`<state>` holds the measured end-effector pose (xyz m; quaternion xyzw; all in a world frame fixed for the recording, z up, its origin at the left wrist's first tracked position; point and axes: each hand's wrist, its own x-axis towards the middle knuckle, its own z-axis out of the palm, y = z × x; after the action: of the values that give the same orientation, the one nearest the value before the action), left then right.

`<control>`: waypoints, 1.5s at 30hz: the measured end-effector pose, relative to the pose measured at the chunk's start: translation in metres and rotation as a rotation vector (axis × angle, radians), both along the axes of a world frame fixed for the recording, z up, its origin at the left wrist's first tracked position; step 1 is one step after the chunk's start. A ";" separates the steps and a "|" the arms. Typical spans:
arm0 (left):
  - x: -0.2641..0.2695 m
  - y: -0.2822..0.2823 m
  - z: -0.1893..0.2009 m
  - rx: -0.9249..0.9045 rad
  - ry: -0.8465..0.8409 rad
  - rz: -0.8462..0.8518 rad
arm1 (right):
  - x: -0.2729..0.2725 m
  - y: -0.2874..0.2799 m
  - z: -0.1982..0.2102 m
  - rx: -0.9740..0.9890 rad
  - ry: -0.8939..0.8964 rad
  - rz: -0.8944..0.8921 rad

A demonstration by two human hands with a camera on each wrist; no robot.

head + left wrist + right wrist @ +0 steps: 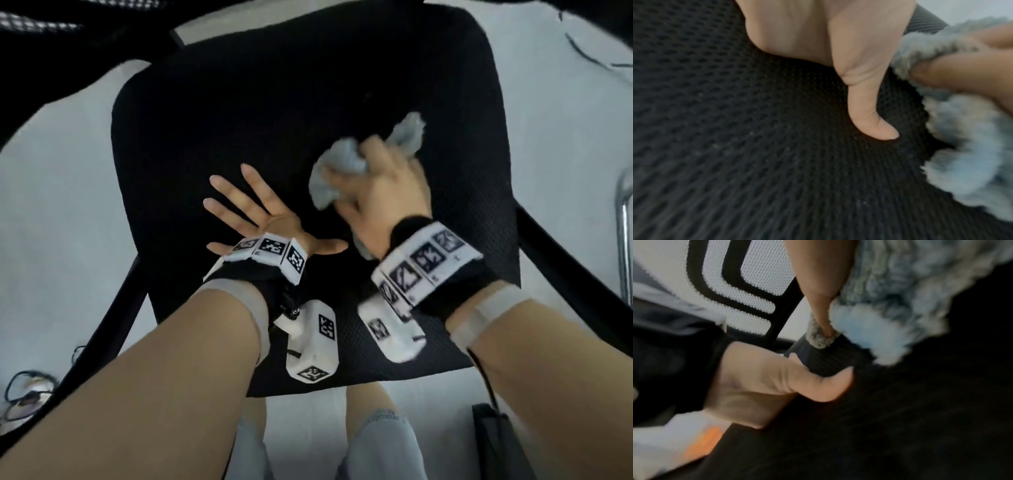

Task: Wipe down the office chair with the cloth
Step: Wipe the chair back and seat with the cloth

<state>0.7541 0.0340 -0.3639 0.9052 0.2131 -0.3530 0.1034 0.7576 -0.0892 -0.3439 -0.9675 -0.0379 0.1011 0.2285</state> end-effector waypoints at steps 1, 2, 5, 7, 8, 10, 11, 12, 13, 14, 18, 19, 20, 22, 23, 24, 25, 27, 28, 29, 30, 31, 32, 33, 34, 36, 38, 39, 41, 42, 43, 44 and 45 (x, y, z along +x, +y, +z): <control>-0.001 0.001 0.001 0.004 -0.004 0.028 | -0.001 -0.005 0.003 -0.040 0.028 0.128; -0.001 -0.002 0.003 -0.003 0.004 0.039 | 0.007 -0.015 0.004 -0.066 0.043 0.158; -0.001 -0.006 0.006 -0.007 -0.064 0.043 | 0.046 -0.039 -0.005 -0.131 0.058 -0.219; -0.001 -0.009 0.002 0.009 -0.227 0.145 | 0.062 -0.036 -0.006 -0.128 0.053 -0.445; -0.001 -0.013 0.005 0.017 -0.245 0.177 | 0.062 -0.027 -0.006 -0.115 0.048 -0.477; -0.006 -0.019 0.006 0.069 -0.222 0.132 | 0.044 -0.002 -0.005 -0.089 0.056 -0.379; -0.008 -0.020 0.005 0.089 -0.174 0.080 | 0.030 0.008 -0.006 -0.073 0.058 -0.220; -0.008 -0.016 0.004 0.106 -0.160 0.041 | 0.016 0.015 -0.004 -0.043 0.050 -0.052; -0.007 -0.013 0.002 0.107 -0.117 0.013 | 0.006 0.014 -0.001 -0.050 0.039 0.109; -0.005 -0.009 0.000 0.085 -0.072 -0.018 | 0.005 0.006 0.001 -0.064 0.018 0.200; -0.001 -0.002 -0.007 -0.017 -0.049 0.039 | 0.034 -0.044 -0.006 -0.034 0.065 -0.362; -0.001 -0.007 -0.006 0.013 -0.137 0.084 | 0.039 -0.044 -0.007 -0.018 0.031 -0.481; -0.002 -0.009 -0.004 0.070 -0.209 0.100 | 0.042 -0.035 -0.006 -0.032 0.012 -0.536; -0.007 -0.015 -0.007 0.104 -0.230 0.076 | 0.033 -0.004 -0.004 -0.069 0.070 -0.421; -0.008 -0.015 -0.004 0.104 -0.196 0.057 | 0.024 0.013 -0.003 -0.078 0.079 -0.252; -0.006 -0.013 0.000 0.120 -0.201 0.054 | 0.014 0.024 -0.005 -0.073 0.056 -0.068; -0.005 -0.008 0.002 0.124 -0.178 0.029 | 0.005 0.028 -0.002 -0.056 0.043 0.074; -0.002 -0.001 0.001 0.022 -0.032 -0.063 | 0.002 0.010 -0.001 -0.040 0.053 0.216; 0.001 0.002 0.004 -0.030 0.017 -0.079 | 0.006 -0.003 -0.002 -0.053 0.054 0.160; 0.003 0.004 0.010 -0.066 0.040 -0.075 | 0.009 -0.014 -0.002 -0.052 0.068 0.026; 0.005 0.007 0.016 -0.107 0.064 -0.060 | 0.013 -0.024 -0.002 -0.010 0.032 -0.150; 0.004 0.009 0.018 -0.162 0.084 -0.046 | 0.017 -0.031 -0.001 0.041 0.016 -0.291; 0.002 0.016 0.022 -0.215 0.078 -0.036 | 0.020 -0.033 -0.002 0.056 0.042 -0.364; -0.003 0.025 0.026 -0.247 0.057 -0.032 | 0.021 -0.032 -0.003 0.038 0.087 -0.397; -0.009 0.039 0.027 -0.244 0.017 -0.021 | 0.021 -0.028 -0.004 0.010 0.112 -0.413; -0.024 0.072 0.027 -0.146 -0.028 0.032 | 0.020 -0.021 -0.003 -0.027 0.106 -0.456; -0.039 0.095 0.024 -0.060 -0.013 -0.004 | 0.019 -0.010 -0.001 -0.037 0.078 -0.551; -0.044 0.099 0.020 -0.044 -0.013 -0.044 | 0.018 -0.002 -0.001 -0.050 0.093 -0.591; -0.047 0.099 0.012 -0.023 -0.034 -0.074 | 0.015 0.029 -0.002 -0.066 0.134 -0.568; -0.047 0.097 0.010 -0.012 -0.042 -0.075 | 0.011 0.051 -0.001 -0.074 0.158 -0.447; -0.047 0.097 0.008 -0.006 -0.048 -0.072 | 0.005 0.075 0.001 -0.077 0.178 -0.254; -0.047 0.097 0.008 -0.005 -0.051 -0.071 | -0.001 0.095 0.003 -0.076 0.193 -0.036; -0.047 0.099 0.009 -0.013 -0.054 -0.073 | -0.005 0.106 0.005 -0.080 0.209 0.148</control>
<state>0.7067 0.1330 -0.3552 0.9209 0.1747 -0.3332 0.1018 0.7526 0.0171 -0.3389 -0.9546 -0.0812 0.2196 0.1844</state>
